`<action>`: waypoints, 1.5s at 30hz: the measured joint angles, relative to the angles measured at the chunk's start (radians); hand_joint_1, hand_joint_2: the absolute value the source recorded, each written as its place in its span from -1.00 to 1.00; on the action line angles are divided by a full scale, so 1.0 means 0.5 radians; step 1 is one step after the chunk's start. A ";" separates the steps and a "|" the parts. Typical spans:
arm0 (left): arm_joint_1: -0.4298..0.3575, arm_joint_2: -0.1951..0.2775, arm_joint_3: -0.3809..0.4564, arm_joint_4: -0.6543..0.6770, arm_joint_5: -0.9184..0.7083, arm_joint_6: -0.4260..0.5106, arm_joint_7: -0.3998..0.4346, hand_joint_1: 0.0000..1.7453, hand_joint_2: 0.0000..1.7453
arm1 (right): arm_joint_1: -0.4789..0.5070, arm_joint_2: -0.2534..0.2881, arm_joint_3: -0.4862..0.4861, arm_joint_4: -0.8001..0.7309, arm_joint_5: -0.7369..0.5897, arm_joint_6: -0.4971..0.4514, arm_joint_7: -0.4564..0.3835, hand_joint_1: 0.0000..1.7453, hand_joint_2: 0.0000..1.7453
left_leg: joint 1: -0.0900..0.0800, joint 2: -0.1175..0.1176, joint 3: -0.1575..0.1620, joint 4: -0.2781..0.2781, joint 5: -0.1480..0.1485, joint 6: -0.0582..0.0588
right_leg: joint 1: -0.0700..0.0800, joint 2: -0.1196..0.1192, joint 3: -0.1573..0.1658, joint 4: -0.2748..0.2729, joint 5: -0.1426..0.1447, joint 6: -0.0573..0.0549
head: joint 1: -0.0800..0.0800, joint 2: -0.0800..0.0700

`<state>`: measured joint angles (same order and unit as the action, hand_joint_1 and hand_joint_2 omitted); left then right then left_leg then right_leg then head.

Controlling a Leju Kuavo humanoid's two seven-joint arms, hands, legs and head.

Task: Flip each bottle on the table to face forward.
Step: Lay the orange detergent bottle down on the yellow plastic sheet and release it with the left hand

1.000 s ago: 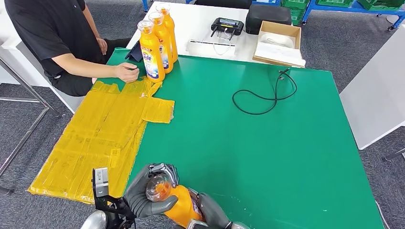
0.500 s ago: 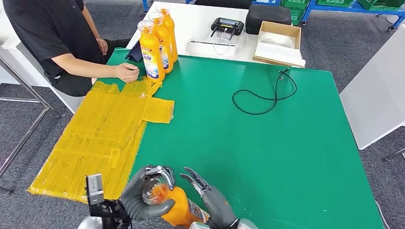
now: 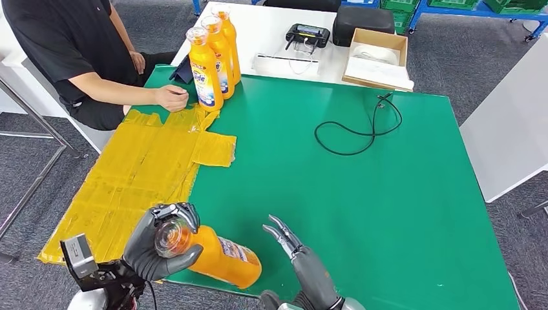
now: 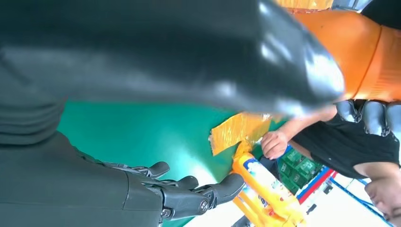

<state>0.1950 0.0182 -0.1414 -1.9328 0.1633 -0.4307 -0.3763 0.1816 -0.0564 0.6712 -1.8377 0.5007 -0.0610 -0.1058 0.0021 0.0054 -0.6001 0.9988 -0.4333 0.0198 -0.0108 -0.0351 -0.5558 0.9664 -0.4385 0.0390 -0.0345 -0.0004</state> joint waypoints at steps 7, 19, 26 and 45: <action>-0.088 -0.038 0.129 -0.151 -0.251 0.232 -0.109 1.00 1.00 | 0.034 -0.012 -0.017 -0.061 0.004 -0.029 0.031 -1.00 -1.00 | 0.000 0.000 0.000 0.000 0.000 0.000 | 0.000 0.000 -0.001 0.000 0.000 0.000 | 0.000 0.000; -0.325 0.222 -0.148 0.010 -3.346 1.710 0.041 1.00 1.00 | -0.038 0.072 -0.080 -0.111 -0.091 0.096 -0.004 -1.00 -1.00 | 0.000 0.001 0.002 0.000 0.001 0.000 | 0.000 0.000 0.001 0.001 0.000 0.000 | 0.000 0.000; -0.331 0.353 -0.320 0.232 -3.270 1.748 0.107 1.00 1.00 | -0.061 0.100 -0.096 -0.111 -0.093 0.123 -0.014 -1.00 -1.00 | 0.000 0.001 0.000 0.000 0.000 0.000 | 0.000 0.000 -0.001 0.001 0.000 0.000 | 0.000 0.000; -0.621 0.619 -0.629 0.846 -2.925 1.255 0.082 1.00 1.00 | -0.140 0.082 -0.097 -0.110 -0.068 0.158 -0.061 -1.00 -1.00 | 0.000 0.002 0.001 0.000 0.001 0.000 | 0.000 0.001 0.000 0.002 0.000 0.000 | 0.000 0.000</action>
<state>-0.1153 0.3278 -0.4561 -1.5100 -1.2990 0.1967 -0.3351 0.1116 -0.0153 0.6229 -1.8929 0.4666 0.0179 -0.1364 0.0023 0.0062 -0.5998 0.9989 -0.4328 0.0199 -0.0106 -0.0348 -0.5560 0.9673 -0.4383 0.0389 -0.0345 -0.0004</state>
